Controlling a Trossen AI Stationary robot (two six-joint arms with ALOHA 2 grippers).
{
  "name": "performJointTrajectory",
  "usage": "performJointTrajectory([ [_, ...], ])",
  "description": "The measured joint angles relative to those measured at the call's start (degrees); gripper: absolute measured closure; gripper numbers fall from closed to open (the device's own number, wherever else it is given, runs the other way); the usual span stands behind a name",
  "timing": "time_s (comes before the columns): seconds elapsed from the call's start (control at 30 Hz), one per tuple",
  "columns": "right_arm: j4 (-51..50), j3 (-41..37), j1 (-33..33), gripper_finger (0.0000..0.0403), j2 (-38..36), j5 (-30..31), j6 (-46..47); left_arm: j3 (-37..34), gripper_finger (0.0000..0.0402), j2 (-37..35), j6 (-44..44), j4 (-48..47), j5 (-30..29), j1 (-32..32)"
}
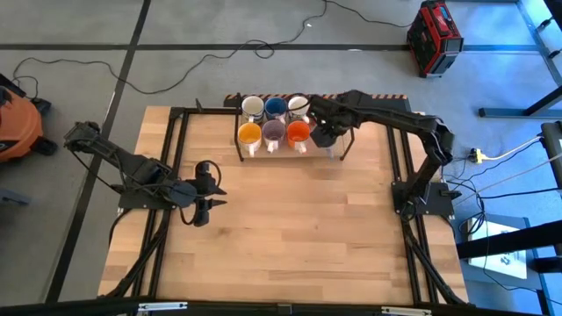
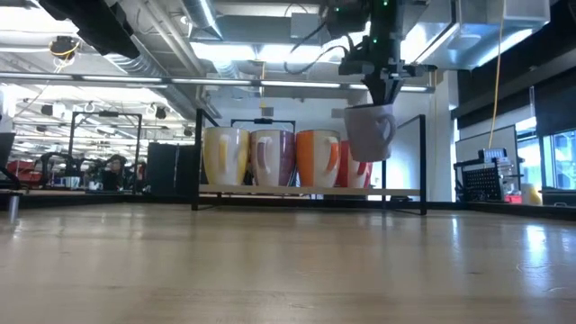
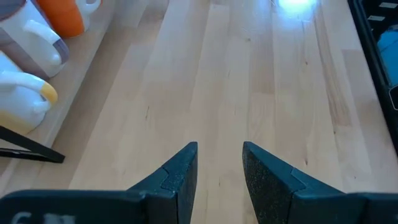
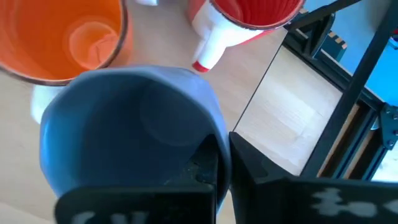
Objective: Place coffee mugs
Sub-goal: Put the purple mug on the shelf
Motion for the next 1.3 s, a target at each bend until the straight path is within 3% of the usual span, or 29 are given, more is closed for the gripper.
performJointTrajectory([
  [0.5,1.86,0.0,-2.9,0.04,3.96,-2.93,-3.43,0.02,0.028,0.0,-1.01,0.04,-0.55,0.0],
  [1.3,1.14,0.0,-4.67,0.0399,4.4,-4.31,-6.22,0.02,0.028,0.0,-0.9,0.05,-1.46,0.0],
])
